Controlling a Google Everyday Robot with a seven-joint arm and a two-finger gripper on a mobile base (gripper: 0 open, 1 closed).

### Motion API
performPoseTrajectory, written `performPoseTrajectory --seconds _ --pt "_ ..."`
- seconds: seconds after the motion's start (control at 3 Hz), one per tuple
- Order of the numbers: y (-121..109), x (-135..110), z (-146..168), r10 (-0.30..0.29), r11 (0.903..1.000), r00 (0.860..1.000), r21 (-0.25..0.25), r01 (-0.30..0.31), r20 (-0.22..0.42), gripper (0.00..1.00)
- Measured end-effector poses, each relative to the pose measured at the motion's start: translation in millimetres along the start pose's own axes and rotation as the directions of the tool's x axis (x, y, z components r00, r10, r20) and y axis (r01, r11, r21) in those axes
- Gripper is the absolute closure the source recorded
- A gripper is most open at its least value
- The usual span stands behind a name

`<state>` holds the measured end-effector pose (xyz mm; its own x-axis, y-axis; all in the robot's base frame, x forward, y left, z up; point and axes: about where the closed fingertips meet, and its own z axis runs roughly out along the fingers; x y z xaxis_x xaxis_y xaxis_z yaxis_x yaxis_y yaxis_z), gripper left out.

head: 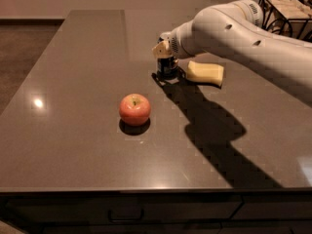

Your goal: Move pepsi can near sponge

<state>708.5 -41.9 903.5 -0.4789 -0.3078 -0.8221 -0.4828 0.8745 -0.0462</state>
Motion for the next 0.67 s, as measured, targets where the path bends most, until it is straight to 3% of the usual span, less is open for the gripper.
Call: performPoseTrajectory --seconds 0.33,0.67 --pt "1.7 -0.6 0.1 -0.002 1.0000 1.000 -0.002 0.002 0.000 0.00" --pt "1.8 -0.7 0.1 -0.002 1.0000 1.000 -0.002 0.002 0.000 0.00"
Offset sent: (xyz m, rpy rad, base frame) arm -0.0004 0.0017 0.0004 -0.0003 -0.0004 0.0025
